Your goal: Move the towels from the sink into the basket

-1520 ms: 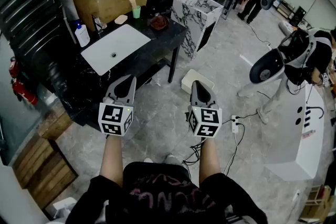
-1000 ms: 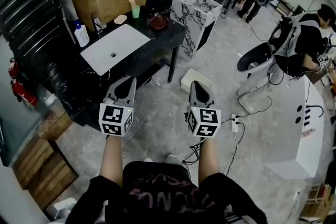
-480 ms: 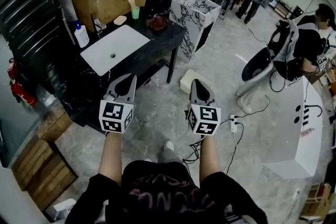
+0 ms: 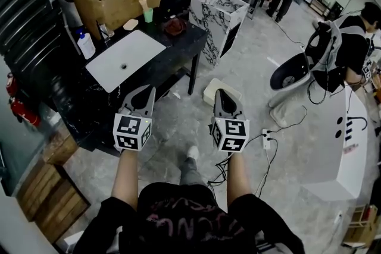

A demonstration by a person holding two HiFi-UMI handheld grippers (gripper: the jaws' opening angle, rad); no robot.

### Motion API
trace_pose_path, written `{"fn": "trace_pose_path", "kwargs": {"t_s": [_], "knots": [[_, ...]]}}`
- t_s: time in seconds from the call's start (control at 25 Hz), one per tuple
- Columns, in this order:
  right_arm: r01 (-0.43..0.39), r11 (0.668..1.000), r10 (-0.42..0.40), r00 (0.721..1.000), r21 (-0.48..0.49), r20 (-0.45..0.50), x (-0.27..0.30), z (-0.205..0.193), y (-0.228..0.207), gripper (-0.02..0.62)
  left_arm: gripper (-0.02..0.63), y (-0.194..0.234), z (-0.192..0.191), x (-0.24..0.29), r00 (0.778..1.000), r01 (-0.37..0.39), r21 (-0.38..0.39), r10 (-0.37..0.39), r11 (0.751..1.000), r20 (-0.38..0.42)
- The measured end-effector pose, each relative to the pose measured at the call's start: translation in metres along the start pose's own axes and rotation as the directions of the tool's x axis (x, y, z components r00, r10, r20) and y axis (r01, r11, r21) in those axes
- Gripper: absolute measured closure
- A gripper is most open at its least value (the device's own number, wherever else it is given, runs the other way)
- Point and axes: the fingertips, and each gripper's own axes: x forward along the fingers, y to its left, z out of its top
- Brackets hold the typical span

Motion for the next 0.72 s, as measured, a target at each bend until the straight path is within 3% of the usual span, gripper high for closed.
{"fn": "trace_pose_path", "kwargs": {"t_s": [0.36,0.72], "knots": [[-0.014,1.0,0.014,1.0,0.01,-0.014,0.077,-0.008,-0.027,0.58,0.597,0.029,-0.009,0.07,0.999,-0.019,0.004,0.019,1.0,-0.031],[-0.042,0.999,0.043,0.999,0.017,-0.027,0.178,-0.007,-0.074,0.58,0.597,0.055,-0.016,0.176,0.998,-0.037,-0.01,0.036,0.999,-0.06]]}}
